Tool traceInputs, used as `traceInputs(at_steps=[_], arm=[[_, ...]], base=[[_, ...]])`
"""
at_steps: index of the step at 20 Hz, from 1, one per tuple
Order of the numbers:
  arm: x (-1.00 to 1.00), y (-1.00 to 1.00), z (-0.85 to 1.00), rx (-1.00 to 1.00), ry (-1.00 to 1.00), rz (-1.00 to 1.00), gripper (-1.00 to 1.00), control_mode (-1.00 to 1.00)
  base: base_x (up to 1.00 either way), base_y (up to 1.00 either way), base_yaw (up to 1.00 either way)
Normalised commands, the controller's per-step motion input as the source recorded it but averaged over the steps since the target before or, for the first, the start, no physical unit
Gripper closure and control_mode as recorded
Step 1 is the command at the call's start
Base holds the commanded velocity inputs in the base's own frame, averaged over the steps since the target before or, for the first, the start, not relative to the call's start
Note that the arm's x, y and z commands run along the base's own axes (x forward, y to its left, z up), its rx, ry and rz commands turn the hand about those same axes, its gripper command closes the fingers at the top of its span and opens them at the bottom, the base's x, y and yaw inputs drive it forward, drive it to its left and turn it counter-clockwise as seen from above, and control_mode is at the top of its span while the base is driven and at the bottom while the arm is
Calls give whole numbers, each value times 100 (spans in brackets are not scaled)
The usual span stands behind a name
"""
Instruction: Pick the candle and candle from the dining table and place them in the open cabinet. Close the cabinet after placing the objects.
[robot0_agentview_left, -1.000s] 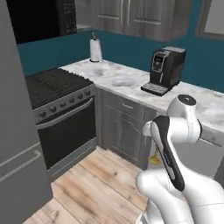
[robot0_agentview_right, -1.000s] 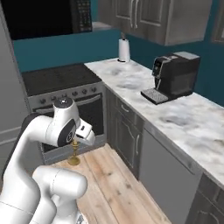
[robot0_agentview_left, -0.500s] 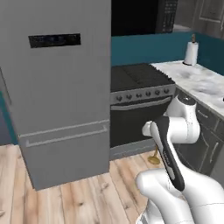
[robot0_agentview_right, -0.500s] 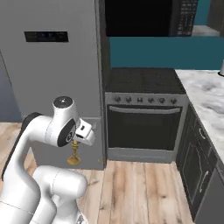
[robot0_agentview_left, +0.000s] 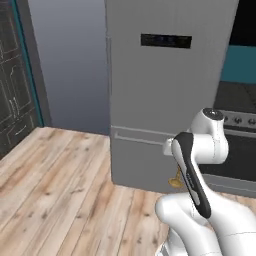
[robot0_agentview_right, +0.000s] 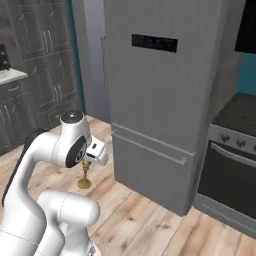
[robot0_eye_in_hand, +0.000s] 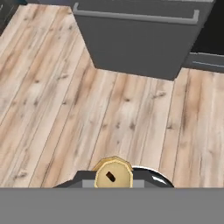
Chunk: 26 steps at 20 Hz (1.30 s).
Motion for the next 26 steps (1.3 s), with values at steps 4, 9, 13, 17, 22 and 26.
traceInputs(at_steps=[4,9,13,17,22,26], arm=[[0,0,0,0,0,0,100,100],[0,0,0,0,0,0,100,100],[0,0,0,0,0,0,100,100],[0,0,0,0,0,0,100,100],[0,0,0,0,0,0,100,100],[0,0,0,0,0,0,100,100]], base=[[26,0,82],[83,0,60],[100,16,13],[100,54,7],[99,82,19],[76,86,28]])
